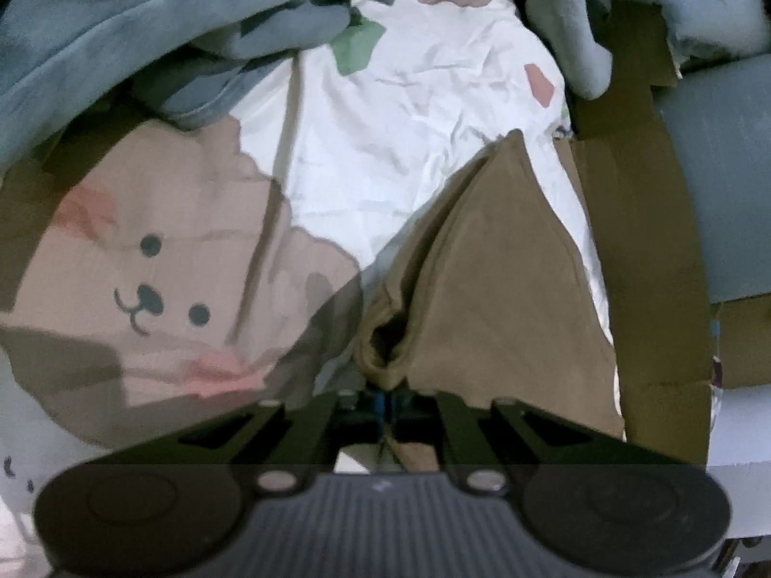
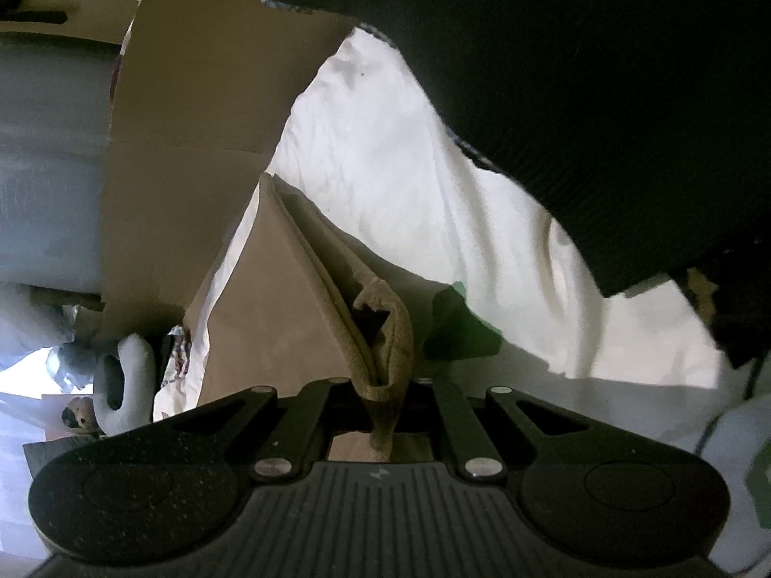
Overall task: Fold clothes
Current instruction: 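Hold the lifted shirt edge up with both grippers, then open the right gripper and release the brown shirt edge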
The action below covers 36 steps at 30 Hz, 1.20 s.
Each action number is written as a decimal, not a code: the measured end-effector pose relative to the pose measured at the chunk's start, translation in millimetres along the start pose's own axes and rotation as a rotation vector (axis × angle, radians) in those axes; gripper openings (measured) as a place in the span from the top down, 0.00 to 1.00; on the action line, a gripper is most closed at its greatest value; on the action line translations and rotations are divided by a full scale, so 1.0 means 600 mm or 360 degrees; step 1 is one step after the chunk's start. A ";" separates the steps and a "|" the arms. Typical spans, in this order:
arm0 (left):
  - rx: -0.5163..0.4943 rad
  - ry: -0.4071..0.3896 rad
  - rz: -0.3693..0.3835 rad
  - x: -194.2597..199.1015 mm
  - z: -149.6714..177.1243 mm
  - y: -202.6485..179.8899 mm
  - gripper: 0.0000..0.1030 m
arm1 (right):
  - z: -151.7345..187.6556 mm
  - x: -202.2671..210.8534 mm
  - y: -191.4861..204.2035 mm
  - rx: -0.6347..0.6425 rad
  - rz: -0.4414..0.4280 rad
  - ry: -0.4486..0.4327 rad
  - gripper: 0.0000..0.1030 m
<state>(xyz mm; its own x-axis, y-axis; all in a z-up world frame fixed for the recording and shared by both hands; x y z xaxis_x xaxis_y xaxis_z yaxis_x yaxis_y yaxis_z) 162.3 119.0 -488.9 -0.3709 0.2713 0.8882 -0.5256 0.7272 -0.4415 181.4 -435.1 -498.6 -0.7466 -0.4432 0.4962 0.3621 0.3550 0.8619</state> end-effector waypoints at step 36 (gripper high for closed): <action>-0.0030 0.0132 -0.0022 -0.025 0.037 0.050 0.97 | 0.021 0.154 0.010 0.0260 0.0460 0.0024 0.75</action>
<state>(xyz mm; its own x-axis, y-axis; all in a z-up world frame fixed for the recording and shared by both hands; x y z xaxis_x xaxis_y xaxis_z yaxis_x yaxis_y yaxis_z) 135.3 122.6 -518.3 -0.2985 0.3122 0.9019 -0.5154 0.7426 -0.4277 107.3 -463.7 -449.0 -0.6170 -0.3166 0.7205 0.4627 0.5945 0.6576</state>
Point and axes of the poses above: each gripper's, at about its wrist camera, not at the fingertips, and x roughly against the way its jaws point, y to its left, z to its underside, the point moved 7 cm from there along -x, roughly the way its jaws point, and after that the axes turned 12 degrees about -z, right-handed, at the moved point
